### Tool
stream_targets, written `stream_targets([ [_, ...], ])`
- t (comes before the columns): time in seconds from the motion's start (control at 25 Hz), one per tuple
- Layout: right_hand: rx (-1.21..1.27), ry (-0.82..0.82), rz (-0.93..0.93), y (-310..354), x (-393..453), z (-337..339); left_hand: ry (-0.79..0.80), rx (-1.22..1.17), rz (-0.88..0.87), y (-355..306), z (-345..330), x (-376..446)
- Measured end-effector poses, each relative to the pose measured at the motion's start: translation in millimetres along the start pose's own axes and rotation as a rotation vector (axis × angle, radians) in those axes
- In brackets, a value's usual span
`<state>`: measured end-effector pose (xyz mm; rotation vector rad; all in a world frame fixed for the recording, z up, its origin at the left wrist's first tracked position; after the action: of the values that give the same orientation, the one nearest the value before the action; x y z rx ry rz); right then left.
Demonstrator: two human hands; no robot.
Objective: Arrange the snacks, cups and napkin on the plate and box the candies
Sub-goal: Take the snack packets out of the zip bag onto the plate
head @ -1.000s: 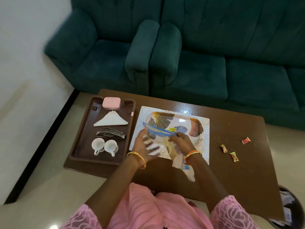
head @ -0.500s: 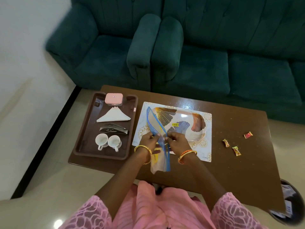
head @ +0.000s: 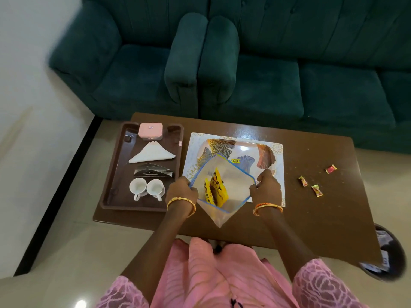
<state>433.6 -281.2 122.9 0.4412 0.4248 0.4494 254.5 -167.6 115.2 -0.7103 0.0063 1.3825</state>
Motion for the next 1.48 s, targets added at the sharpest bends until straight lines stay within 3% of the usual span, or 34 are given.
stream_targets([
  [0.12,0.227,-0.141,0.149,9,-20,5,0.034,-0.059,0.006,3,-8,-2],
  [0.2,0.330,-0.126,0.325,20,-30,-2,0.018,-0.102,-0.027,3,-10,2],
  [0.28,0.152,0.125,0.366,34,-19,-29,0.005,-0.127,-0.074,1,-12,5],
  [0.36,-0.207,0.477,0.235,44,11,-70,0.015,-0.145,-0.089,0,-16,10],
  [0.44,-0.392,0.635,0.094,42,39,-106,0.023,-0.128,-0.097,-3,-21,14],
  [0.72,-0.251,0.484,-0.100,-8,66,-159,-0.019,-0.107,0.040,-14,-41,19],
  [0.84,-0.211,0.418,-0.038,-11,65,-150,-0.049,-0.131,0.093,-22,-48,19],
  [1.04,0.003,0.430,0.030,-8,49,-91,-0.151,-0.124,0.173,-41,-56,14],
  [1.16,0.197,0.356,0.097,-6,35,-37,-0.152,-0.144,0.181,-50,-56,12],
  [1.32,0.440,0.250,0.060,-18,45,36,-0.083,-0.086,0.157,-61,-54,20],
  [1.48,0.693,0.100,-0.045,-56,115,67,0.041,0.083,0.079,-80,-60,39],
])
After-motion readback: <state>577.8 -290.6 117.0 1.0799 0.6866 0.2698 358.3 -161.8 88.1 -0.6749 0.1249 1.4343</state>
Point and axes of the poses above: each hand's wrist, its own x-axis towards the middle knuckle, its own z-axis out of the back of the hand, y = z × x, the point moved 1 cm from there along x, towards the middle knuckle, and after that the axes turned 1 degree about -z, right-handed, at the moved point
